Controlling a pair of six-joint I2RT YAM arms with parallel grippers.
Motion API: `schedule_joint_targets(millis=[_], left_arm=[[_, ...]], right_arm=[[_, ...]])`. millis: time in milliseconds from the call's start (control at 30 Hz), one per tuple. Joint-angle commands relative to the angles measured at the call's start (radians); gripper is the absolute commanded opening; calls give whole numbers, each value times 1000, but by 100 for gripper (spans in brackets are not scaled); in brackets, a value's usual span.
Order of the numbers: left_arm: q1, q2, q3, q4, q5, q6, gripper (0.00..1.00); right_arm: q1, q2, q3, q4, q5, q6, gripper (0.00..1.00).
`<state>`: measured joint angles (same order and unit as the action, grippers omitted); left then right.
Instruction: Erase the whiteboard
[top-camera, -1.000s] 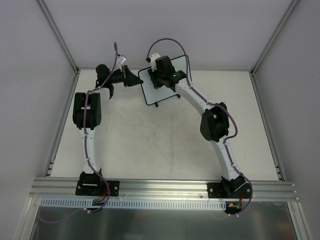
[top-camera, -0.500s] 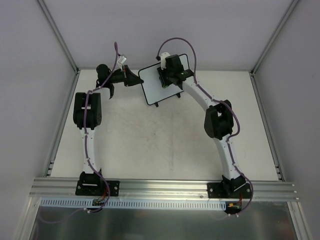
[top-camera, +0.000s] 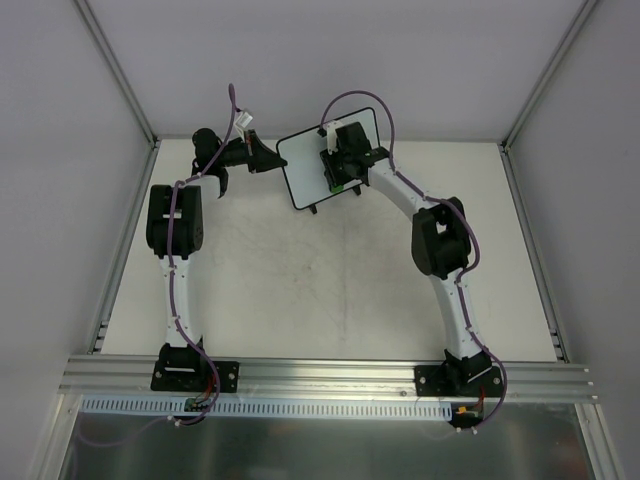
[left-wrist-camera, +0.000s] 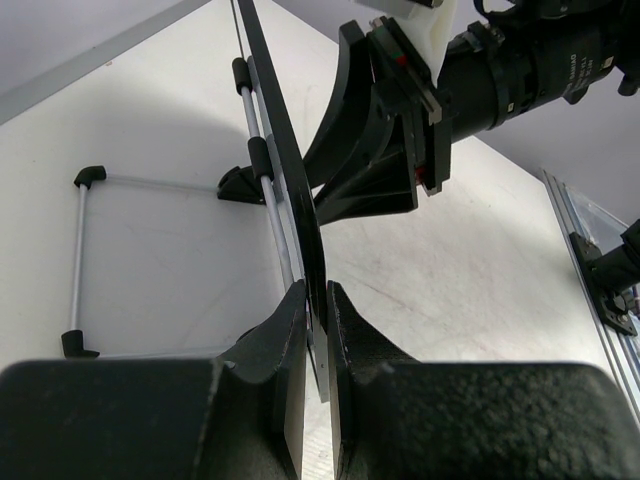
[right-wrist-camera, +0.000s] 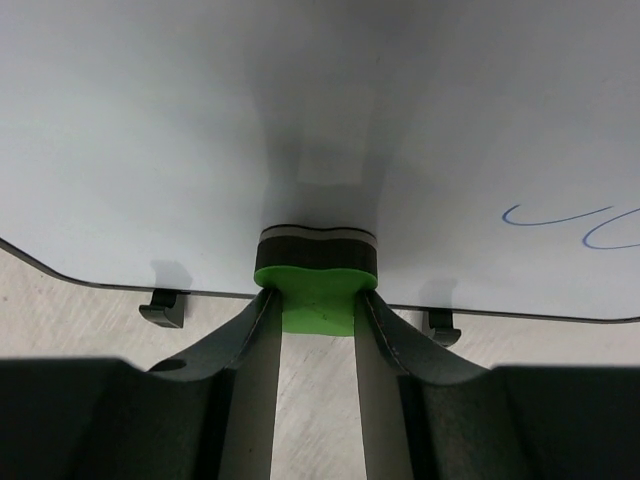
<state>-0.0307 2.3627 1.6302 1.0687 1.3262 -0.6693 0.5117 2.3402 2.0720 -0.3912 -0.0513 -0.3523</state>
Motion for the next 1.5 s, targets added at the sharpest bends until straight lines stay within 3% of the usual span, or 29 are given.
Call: schedule_joint_targets(millis=[0, 800, 1467], left_arm=[[-23, -19, 8, 48, 139, 13, 0], [-23, -25, 2, 43, 151, 11, 0], [-23, -26, 8, 40, 157, 11, 0]], right_arm=[[-9, -16, -24, 26, -18, 12, 0], [-71, -27, 188, 91, -2, 7, 0], [-85, -10, -73, 97, -107, 64, 0]])
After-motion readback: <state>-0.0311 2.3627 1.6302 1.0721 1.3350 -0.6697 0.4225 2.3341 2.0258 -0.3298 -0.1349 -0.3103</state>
